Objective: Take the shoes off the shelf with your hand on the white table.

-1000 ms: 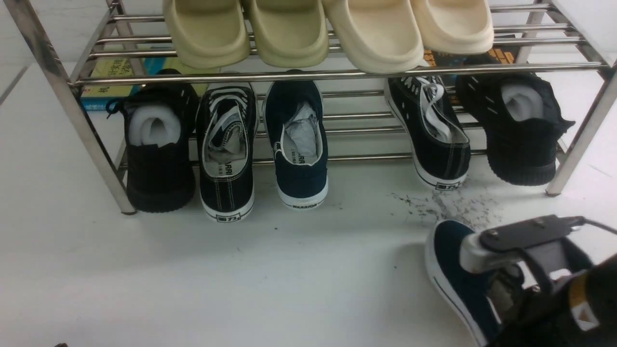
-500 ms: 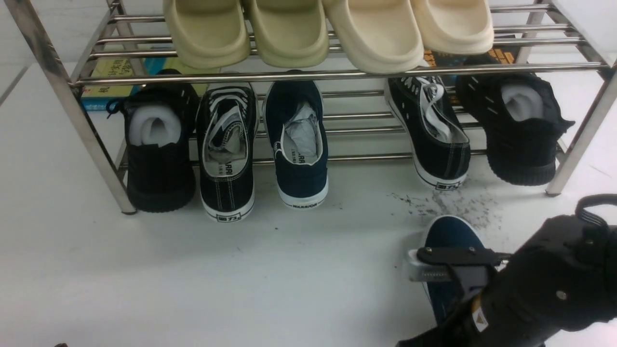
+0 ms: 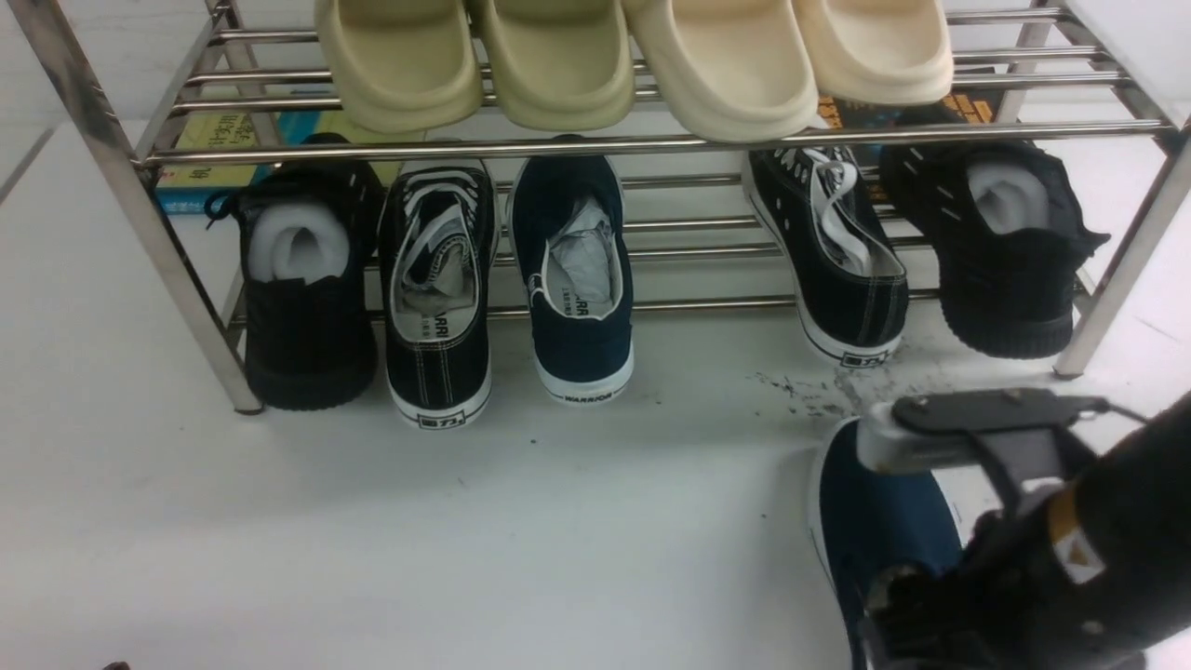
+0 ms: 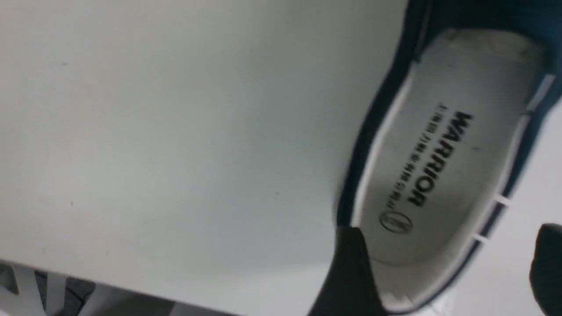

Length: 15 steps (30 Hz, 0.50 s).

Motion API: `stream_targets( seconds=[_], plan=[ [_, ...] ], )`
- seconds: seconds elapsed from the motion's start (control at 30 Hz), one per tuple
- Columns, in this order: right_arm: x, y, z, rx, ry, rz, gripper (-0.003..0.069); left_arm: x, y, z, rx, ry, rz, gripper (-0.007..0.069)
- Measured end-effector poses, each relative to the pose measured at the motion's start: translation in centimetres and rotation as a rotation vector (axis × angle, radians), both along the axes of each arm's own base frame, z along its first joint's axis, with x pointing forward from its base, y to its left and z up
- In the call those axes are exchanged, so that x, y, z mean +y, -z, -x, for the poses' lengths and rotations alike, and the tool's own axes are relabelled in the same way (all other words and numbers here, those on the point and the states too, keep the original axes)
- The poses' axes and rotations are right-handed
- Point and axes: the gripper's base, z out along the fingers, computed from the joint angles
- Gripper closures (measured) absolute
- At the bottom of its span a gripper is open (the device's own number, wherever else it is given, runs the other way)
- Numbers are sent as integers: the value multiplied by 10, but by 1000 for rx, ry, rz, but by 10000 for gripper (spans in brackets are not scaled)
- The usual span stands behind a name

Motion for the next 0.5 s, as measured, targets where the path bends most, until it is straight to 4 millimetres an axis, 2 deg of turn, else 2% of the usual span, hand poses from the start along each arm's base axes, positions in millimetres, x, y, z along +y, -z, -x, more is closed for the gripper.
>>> stream_targets(
  seconds=[0.07, 0.1, 0.13, 0.17, 0.2, 0.27, 0.33, 0.37, 0.4, 0.43, 0.5],
  plan=[
    [-10, -24, 7, -42, -27, 7, 134, 1, -1, 0, -8, -1, -15, 385],
    [-12, -26, 8, -48, -29, 7, 134, 1, -1, 0, -10, -1, -18, 385],
    [-22, -47, 15, -101, -39, 13, 139, 1, -1, -1, -19, -2, -36, 385],
    [-25, -50, 17, -111, -39, 12, 139, 1, -1, -1, -19, -2, -35, 385],
    [-32, -62, 21, -156, -39, 7, 147, 1, -1, -1, -21, -5, -23, 385],
    [-49, -85, 29, -272, -30, -5, 180, -2, -2, -1, -19, -22, 144, 385],
    [-60, -93, 36, -333, -22, -5, 223, -7, -2, -1, 11, -45, 382, 385],
    [-69, -99, 41, -373, -14, -2, 267, -10, -2, 0, 37, -61, 549, 385],
    [-70, -100, 42, -377, -13, -5, 275, -11, -2, 0, 40, -63, 570, 385],
    [-80, -106, 50, -419, -4, -16, 337, -13, -3, 0, 57, -76, 710, 385],
    [-85, -109, 54, -446, 1, -25, 396, -14, -4, 0, 57, -80, 765, 385]
  ],
)
